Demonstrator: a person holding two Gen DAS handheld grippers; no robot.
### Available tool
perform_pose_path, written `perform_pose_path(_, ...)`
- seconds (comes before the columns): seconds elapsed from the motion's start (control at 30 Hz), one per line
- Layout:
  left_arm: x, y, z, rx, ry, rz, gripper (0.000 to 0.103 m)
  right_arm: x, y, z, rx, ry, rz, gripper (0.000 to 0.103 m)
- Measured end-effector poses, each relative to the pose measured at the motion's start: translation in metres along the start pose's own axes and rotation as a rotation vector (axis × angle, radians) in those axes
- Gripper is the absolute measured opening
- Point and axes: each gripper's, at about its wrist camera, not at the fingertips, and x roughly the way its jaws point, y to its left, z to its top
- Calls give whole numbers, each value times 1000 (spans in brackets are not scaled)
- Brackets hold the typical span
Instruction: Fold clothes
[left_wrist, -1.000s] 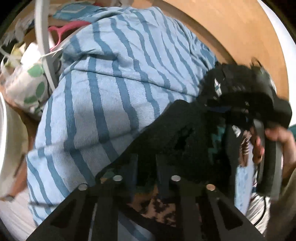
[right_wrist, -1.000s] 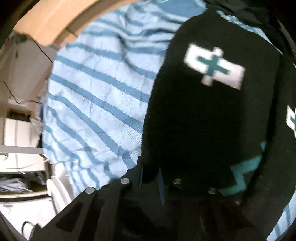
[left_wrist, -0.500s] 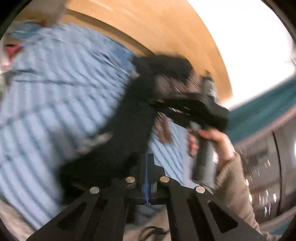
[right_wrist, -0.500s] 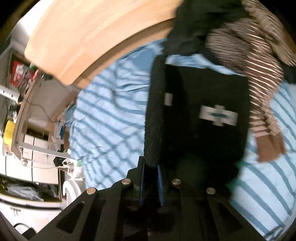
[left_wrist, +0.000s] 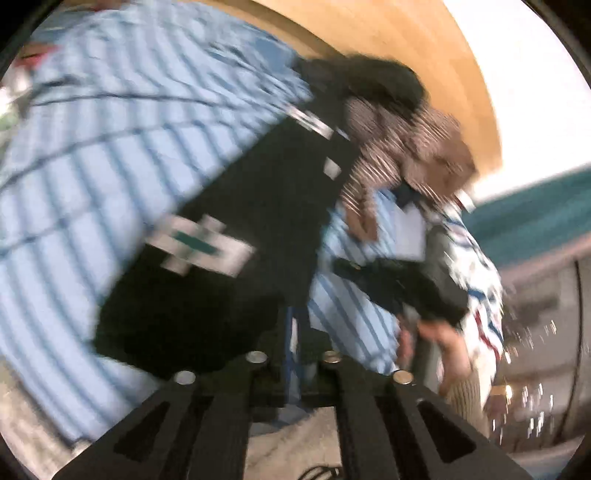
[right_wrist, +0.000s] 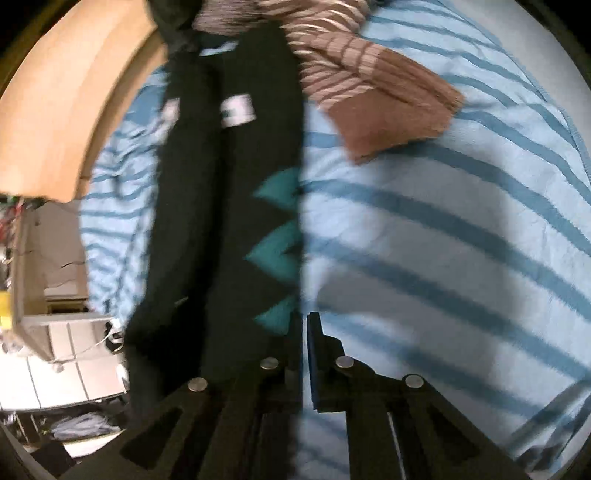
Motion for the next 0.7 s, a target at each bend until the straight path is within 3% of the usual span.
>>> perform_pose_path(0.03,-7,3,5,-17,-14,20,39,-4,12,-4,-17,-11,20,12)
perform_pose_path(0.1,-21,8,8,3,-58,50,68,-10,32,-14,-36,-22,55,34)
perform_pose_path(0.13,-24,12,10,22,-79,70,70,-12,43,-24,-43,-15,75,54)
perform_pose_path(0.17,-25,15,11,43,-85,91,70,-11,53,-34,-50,-1,90,60)
perform_pose_path(0.33,-15,43,0,6,-31,82,70,17,76,-87,-51,131,132,68)
perform_pose_path(0.5,-14,66,-16,-26,-16,110,70,32,74,-106,-65,126,115,68)
perform_pose_path(0.53,-13,70,-16,-37,-13,102,70,33,73,-108,-77,114,118,60)
perform_pose_path(0.57,-13,73,-15,-51,-9,89,70,32,71,-109,-79,103,137,38)
perform_pose_path(0.7,-20,69,-10,-57,-18,26,69,1,64,-119,-99,45,216,30)
